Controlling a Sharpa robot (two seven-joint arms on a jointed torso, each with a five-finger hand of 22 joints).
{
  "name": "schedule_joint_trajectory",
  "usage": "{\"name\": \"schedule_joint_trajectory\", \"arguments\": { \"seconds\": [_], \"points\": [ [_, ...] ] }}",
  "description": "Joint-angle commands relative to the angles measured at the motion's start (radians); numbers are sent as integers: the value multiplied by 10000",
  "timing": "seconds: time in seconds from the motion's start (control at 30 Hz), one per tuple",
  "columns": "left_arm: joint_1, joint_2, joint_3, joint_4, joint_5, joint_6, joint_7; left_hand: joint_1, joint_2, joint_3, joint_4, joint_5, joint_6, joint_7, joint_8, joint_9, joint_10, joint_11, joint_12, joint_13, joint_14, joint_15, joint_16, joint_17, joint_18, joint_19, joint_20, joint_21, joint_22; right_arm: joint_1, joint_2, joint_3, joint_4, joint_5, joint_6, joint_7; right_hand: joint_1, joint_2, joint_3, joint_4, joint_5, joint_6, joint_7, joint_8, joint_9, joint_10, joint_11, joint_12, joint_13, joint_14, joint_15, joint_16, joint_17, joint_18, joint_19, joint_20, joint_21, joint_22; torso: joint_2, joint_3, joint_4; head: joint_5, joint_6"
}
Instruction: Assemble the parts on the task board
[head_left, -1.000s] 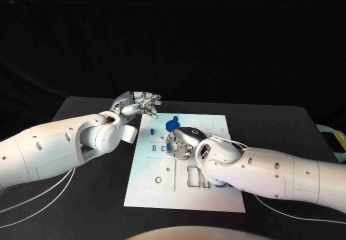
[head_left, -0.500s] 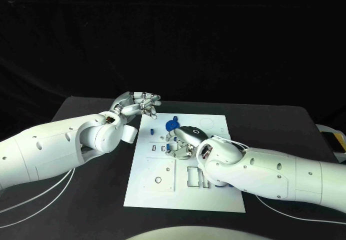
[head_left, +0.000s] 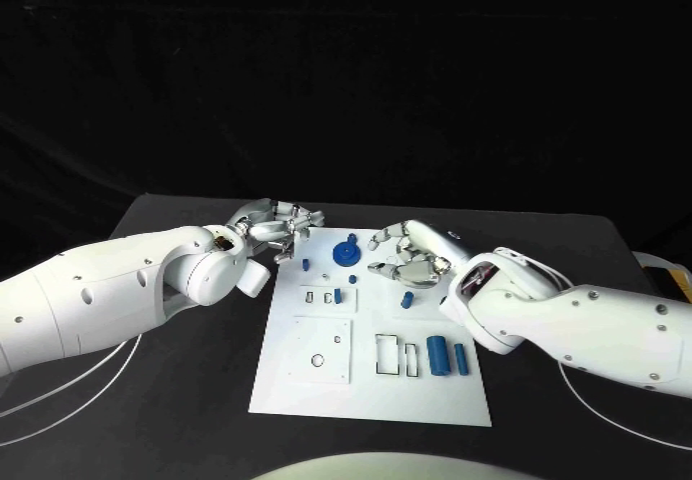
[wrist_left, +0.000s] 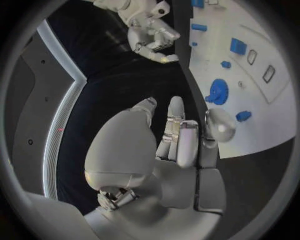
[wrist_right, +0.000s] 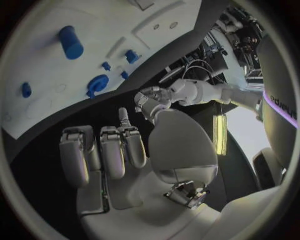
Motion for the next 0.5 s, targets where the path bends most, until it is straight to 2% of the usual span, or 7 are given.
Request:
{"name": "schedule_joint_trajectory", "arguments": {
  "seconds": [0.03,0.1,0.2,0.33,0.4,0.5],
  "points": [
    [35,66,23,-19,-2349,1080,-2230,-169,166,-44,25,54,-82,-181,612,424,1091,-115,2318,2496,939,-134,769,2358,-335,522,-110,759,1372,152,-489,12,303,2173,269,1446,10,71,29,26,62,70,-32,31,13,540,-43,-51,1984,1044,-33,42,2633,45,832,-3,26,2354,-69,31,-34,18,-29],
    [71,120,30,-33,-3123,1422,-2993,-777,340,-183,31,41,-190,-278,1082,788,1564,-185,3201,3522,1053,-190,992,2639,-445,767,-156,1105,2043,233,-833,19,446,2501,352,1565,10,71,29,26,62,70,-32,31,13,540,-43,-51,1984,1044,-33,42,2633,45,832,-3,26,2354,-96,48,-39,17,-40],
    [167,254,35,-53,-4129,1857,-3892,-1366,434,-379,37,31,-293,-335,1501,1146,1772,-244,3604,4033,1053,-241,992,2639,-484,847,-207,1247,2317,304,-1234,26,554,2964,449,1673,3,67,22,33,80,67,-32,36,15,521,-43,-79,1959,1044,-34,42,2633,51,821,-4,6,2340,-123,68,-41,10,-59],
    [305,506,38,-54,-5274,2216,-4776,-1638,407,-574,40,26,-357,-438,1971,1566,1887,-329,3826,4325,1053,-312,992,2639,-510,893,-267,1337,2494,350,-1625,31,573,3421,505,1720,-6,64,16,41,100,58,-31,39,17,508,-43,-97,1943,1044,-36,42,2633,59,806,-5,-20,2321,-156,92,-53,45,-108],
    [395,719,37,-97,-5738,2280,-5166,-1759,419,-649,46,15,-413,-459,2092,1698,1940,-348,3906,4436,1053,-331,992,2639,-529,931,-285,1387,2606,362,-1766,33,535,3541,511,1719,-9,64,14,44,108,54,-30,40,18,506,-43,-100,1941,1044,-36,42,2633,57,809,-6,-16,2324,-165,101,-56,54,-120],
    [506,1014,32,-184,-6081,2267,-5547,-1850,442,-702,45,17,-553,-446,2098,1760,1859,-344,3829,4327,1053,-335,992,2639,-517,899,-292,1366,2544,370,-1868,34,455,3615,519,1694,-15,62,10,49,117,43,-29,38,18,506,-42,-100,1941,1044,-36,42,2633,57,810,-7,-14,2326,-146,88,-47,58,-98]
  ]
}}
